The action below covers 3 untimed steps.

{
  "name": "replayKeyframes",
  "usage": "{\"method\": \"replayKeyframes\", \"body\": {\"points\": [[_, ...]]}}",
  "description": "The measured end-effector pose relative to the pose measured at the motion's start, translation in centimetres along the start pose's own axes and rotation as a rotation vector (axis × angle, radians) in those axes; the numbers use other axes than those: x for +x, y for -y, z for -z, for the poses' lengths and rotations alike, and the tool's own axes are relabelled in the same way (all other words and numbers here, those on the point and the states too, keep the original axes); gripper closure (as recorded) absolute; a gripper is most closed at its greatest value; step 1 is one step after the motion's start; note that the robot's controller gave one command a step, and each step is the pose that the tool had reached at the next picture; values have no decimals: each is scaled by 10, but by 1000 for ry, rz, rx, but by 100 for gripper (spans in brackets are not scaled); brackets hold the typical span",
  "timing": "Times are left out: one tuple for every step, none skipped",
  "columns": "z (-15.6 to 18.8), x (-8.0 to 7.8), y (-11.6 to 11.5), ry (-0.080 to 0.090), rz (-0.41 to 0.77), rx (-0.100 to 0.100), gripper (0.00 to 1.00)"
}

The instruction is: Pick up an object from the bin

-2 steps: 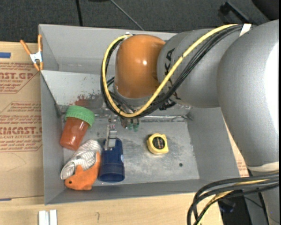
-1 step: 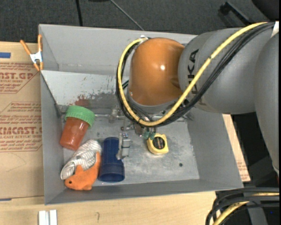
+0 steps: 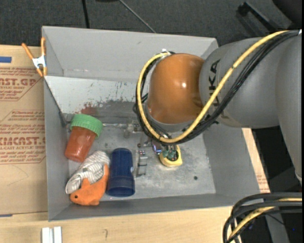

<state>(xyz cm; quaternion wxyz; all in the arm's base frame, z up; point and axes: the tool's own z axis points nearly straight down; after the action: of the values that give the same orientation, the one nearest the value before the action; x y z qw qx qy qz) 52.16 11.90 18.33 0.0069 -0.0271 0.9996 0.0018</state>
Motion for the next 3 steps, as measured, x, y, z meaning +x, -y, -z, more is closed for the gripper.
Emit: {"method": "replayKeyframes", "body": {"points": [[-57,5,19,-9,131,1,0],[-69,4,23,-7,191,2,0],[-58,-1,22,-18,284,-1,0]]}}
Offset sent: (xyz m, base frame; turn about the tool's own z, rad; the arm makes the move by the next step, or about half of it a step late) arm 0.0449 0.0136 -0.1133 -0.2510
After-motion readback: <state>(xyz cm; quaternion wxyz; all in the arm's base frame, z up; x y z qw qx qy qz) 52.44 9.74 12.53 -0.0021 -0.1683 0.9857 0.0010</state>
